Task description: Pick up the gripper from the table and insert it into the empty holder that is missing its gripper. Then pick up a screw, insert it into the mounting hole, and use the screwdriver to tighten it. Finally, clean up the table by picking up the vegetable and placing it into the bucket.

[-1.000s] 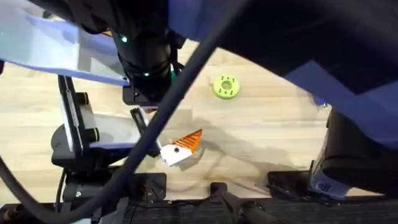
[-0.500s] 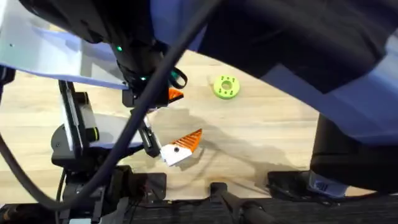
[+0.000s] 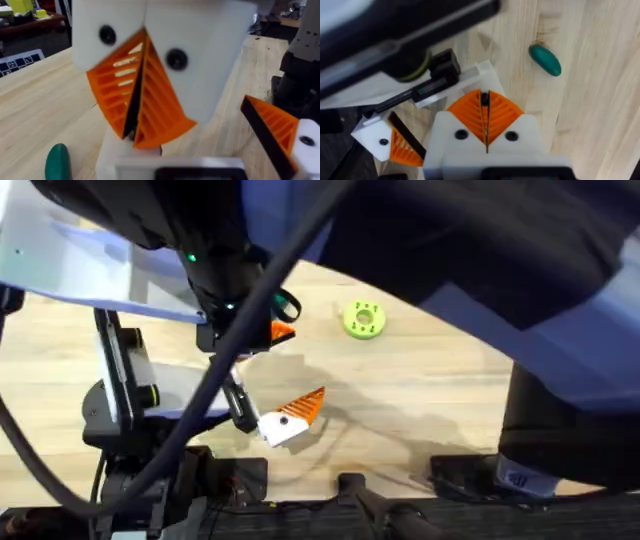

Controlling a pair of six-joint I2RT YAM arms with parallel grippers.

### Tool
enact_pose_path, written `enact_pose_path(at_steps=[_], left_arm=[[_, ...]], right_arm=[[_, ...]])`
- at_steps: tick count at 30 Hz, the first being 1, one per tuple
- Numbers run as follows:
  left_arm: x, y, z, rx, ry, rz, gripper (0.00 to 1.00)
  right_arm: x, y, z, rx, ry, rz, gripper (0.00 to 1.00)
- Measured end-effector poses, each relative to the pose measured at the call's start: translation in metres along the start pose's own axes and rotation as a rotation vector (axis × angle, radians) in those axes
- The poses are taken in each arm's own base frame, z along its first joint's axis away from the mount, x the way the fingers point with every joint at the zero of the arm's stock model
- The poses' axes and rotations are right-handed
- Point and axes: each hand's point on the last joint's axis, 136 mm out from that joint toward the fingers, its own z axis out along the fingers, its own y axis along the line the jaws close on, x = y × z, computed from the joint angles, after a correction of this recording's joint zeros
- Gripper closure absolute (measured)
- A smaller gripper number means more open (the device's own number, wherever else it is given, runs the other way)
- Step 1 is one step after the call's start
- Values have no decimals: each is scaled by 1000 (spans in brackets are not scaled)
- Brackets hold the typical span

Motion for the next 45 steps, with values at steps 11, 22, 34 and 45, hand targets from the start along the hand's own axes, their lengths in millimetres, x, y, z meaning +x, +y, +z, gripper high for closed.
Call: enact_pose_path(at_steps=[11,22,34,45], left_arm=[[0,-1,0,5,-1,3,13],[0,-1,0,7,0,4,13],[0,-1,0,7,-1,5,13],[0,-1,0,7,-1,5,13]], right_arm=[[7,-5,-1,14,22,31,11],[14,-16,-32,43,-46,194,9],[43,-36,-97,102,-177,475,8],[116,-43,-97,153,-233,786,7]])
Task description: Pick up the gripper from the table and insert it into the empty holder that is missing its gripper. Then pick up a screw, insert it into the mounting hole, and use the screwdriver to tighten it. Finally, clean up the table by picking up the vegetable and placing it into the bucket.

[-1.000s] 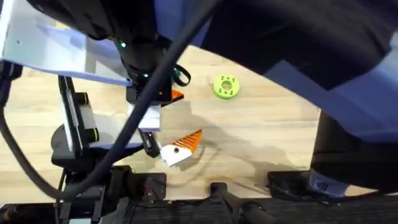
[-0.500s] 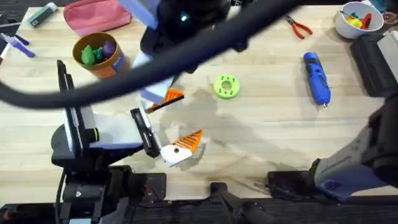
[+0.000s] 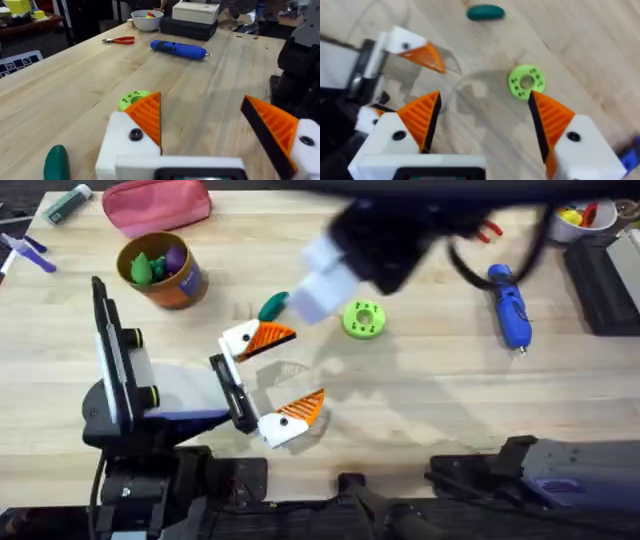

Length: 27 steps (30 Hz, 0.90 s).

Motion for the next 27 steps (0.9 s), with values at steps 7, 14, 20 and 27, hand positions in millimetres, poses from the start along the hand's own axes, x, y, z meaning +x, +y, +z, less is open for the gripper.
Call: enact_pose_path(at_steps=[7,14,20,27], left_arm=[[0,0,0,0,0,0,14],[0,0,0,0,0,0,13],[0,0,0,0,0,0,16],[0,0,0,0,0,0,13]], right_arm=[[84,-91,-1,159,39,422,8],[165,-161,13,309,128,767,8],[213,-196,22,377,214,963,8],[224,-224,18,427,183,1052,8]])
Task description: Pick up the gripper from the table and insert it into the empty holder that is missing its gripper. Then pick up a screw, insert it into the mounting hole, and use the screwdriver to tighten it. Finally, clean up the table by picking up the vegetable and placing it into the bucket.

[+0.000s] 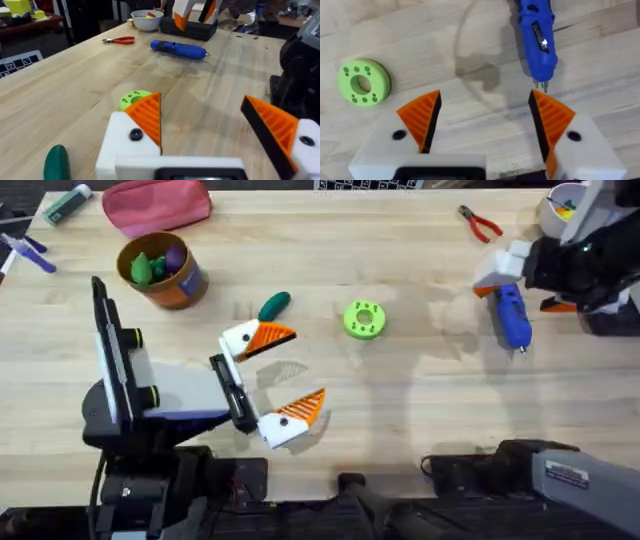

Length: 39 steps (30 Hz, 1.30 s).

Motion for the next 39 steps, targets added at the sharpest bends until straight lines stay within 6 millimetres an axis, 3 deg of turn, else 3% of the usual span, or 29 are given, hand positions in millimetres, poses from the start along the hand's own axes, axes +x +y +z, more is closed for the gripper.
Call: enact_pose_path(at_steps=[15,29,30,36,39], left_arm=[[0,0,0,0,0,0,14],[0,0,0,0,0,0,20],[0,0,0,0,0,-1,97],[0,0,0,0,0,6,957],[0,0,0,0,0,5,982]], right_arm=[[-4,-2,13,11,28,8,8],[-4,-2,13,11,27,8,8],[-5,-2,13,11,26,8,7],[-10,-1,13,6,6,6,7],[-12,0,13,3,-4,2,8]])
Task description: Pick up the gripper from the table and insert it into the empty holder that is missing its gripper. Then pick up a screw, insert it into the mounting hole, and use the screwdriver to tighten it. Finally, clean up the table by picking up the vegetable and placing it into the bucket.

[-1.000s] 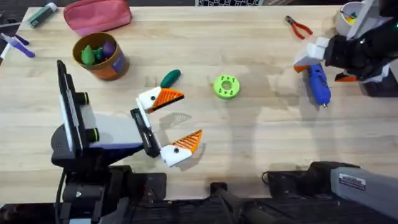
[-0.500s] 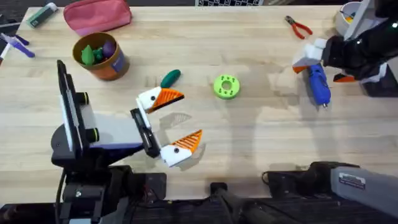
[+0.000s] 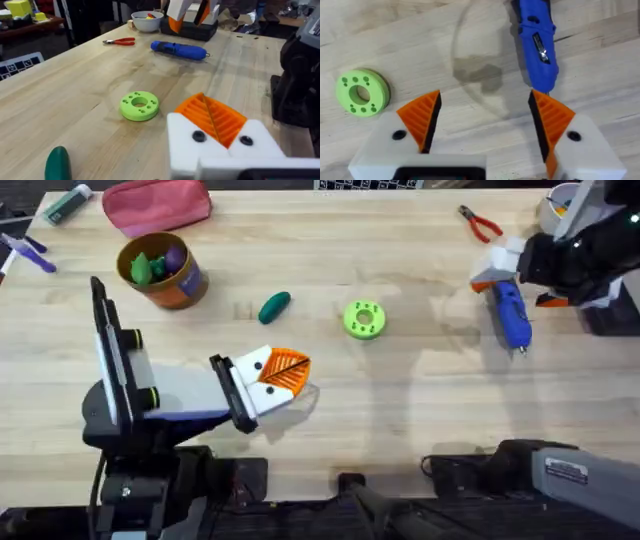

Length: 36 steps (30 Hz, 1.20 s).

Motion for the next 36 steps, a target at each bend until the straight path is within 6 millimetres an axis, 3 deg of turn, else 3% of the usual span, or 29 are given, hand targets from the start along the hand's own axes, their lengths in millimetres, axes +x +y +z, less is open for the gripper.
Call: enact_pose_path(at_steps=[9,15,24,36], left_arm=[[0,0,0,0,0,0,982],[0,0,0,0,0,0,982],[0,0,0,0,0,0,982],[0,0,0,0,0,0,982]], right_arm=[[-13,-3,5,1,-36,-64,7],[-19,-26,22,55,1,-91,8],[-46,-54,38,94,-52,-135,8],[-52,-66,83,110,18,-238,42]])
